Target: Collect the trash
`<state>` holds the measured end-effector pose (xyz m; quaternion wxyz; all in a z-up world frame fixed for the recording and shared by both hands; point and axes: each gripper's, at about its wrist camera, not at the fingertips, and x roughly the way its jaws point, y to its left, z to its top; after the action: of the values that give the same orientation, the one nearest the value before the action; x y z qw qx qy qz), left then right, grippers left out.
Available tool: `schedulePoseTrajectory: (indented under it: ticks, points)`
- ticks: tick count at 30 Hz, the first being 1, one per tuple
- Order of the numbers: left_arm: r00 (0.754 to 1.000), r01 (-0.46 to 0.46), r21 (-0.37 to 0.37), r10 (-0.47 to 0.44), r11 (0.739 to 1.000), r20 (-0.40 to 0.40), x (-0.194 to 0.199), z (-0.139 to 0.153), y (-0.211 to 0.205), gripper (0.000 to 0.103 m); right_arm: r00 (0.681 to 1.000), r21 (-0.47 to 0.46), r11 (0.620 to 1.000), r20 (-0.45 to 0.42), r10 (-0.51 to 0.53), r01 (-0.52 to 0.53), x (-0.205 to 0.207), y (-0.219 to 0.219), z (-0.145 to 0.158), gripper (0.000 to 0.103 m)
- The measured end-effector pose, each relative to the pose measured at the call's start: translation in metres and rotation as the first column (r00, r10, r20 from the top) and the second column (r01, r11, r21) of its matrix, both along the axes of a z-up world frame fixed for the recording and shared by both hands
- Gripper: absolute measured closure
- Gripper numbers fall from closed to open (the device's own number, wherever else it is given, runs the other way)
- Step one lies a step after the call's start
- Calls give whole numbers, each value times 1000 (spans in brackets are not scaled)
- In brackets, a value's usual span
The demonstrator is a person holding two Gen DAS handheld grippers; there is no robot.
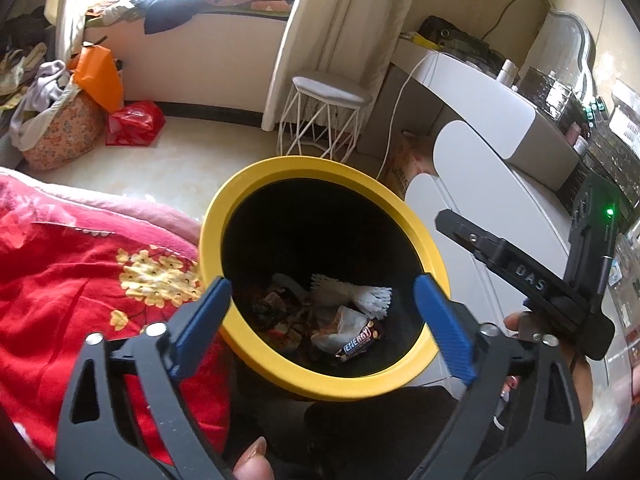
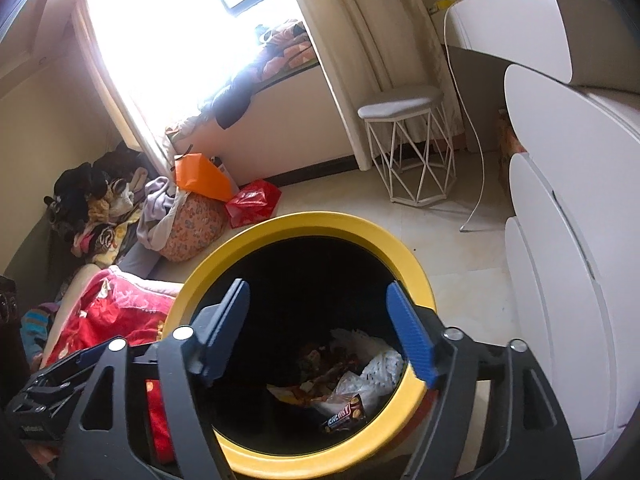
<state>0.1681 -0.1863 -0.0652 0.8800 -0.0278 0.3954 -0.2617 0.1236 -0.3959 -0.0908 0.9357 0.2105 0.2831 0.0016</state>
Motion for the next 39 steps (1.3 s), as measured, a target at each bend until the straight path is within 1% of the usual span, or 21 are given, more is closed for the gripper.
schedulePoseTrajectory:
  ticks: [1,2,6,15,20,27,31,35,39]
  points:
    - [1000,-3,-1,3,1000,2,0,1,1,11,1000,-2,1000,2,-2,2,-1,0,1,26]
    - [1000,-7,-3,7,1000,5,-1,3,4,11,1000,-4,1000,5,-4,4,-2,0,2,23]
    - [999,-28,3,28,1000,19,-4,8,11,11,1000,-16,1000,15,-4,4,-5,4,9,17]
    - [993,-110,14,109,994,33,-10,18,36,11,999,-47,999,34,25,-23,-9,23,20,12]
    - [987,-155,19,154,988,44,-19,23,52,11,997,-87,995,51,61,-56,-18,40,26,7]
    - [972,-227,13,225,974,73,-34,28,77,11,992,-130,988,84,91,-80,-34,61,32,7]
    - [958,-274,11,272,962,88,-45,31,94,11,989,-157,983,95,113,-98,-43,73,33,7]
    - [948,-302,15,299,953,107,-55,33,105,11,985,-179,978,115,131,-109,-51,82,35,7]
    - [930,-346,24,340,938,138,-68,35,117,11,977,-199,973,154,148,-116,-62,91,39,7]
